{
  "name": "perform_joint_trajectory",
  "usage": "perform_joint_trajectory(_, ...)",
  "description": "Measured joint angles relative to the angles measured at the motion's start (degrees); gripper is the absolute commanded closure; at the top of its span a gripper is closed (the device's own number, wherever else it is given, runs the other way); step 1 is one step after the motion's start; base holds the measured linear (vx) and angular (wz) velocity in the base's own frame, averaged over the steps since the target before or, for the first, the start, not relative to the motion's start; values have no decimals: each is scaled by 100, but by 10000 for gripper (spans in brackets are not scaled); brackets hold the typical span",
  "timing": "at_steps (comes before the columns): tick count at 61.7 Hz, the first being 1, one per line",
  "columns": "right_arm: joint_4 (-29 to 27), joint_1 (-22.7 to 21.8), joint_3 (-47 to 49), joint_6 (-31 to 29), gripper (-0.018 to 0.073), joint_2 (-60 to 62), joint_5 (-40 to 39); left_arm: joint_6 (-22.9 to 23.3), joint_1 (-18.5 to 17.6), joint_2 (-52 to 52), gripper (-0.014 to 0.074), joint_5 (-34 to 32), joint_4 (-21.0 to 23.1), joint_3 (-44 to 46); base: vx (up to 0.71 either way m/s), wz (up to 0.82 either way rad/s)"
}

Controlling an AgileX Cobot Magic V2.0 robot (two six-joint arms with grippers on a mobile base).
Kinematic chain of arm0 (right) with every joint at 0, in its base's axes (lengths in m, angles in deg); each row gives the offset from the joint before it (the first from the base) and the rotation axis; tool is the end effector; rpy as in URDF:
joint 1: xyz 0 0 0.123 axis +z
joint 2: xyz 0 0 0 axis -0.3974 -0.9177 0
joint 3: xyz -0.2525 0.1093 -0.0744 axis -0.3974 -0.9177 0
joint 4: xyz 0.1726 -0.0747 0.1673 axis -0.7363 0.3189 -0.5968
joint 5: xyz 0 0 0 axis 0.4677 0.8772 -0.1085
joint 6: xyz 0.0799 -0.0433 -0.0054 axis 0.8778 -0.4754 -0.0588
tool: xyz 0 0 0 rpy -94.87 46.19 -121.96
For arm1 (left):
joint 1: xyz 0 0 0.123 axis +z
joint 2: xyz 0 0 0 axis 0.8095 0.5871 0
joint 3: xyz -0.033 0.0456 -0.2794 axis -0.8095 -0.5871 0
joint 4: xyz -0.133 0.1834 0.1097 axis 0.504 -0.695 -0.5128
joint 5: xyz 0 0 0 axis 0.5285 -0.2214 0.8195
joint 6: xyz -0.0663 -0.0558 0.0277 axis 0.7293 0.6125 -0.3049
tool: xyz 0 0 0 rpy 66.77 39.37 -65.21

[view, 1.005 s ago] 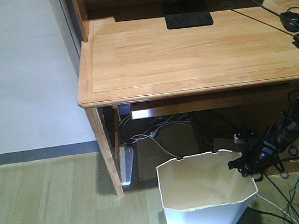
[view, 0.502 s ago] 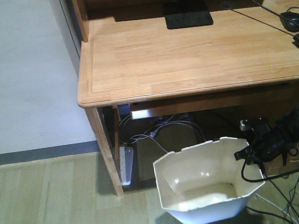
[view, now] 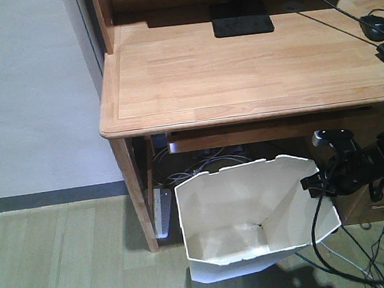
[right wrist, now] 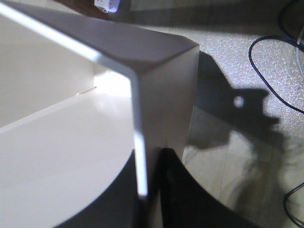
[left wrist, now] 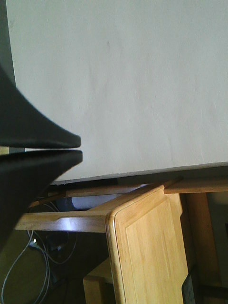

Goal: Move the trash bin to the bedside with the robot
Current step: 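Pull the held bin out from under the desk toward the robot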

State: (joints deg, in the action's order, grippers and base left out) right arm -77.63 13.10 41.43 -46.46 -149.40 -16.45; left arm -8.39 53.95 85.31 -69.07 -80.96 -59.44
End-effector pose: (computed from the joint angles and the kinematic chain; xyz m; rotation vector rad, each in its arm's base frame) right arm 0.3158 -0.0223 0.0136 -0.1846 2.8391 0.4897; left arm 0.0546 0.0035 0.1804 0.0544 1.7583 0.0989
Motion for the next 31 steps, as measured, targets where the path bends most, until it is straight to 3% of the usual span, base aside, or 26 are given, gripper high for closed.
perform_joint_trajectory(31,110,0,-135,-31,566,289,39,0,0,0,602,0,0,0,0,0)
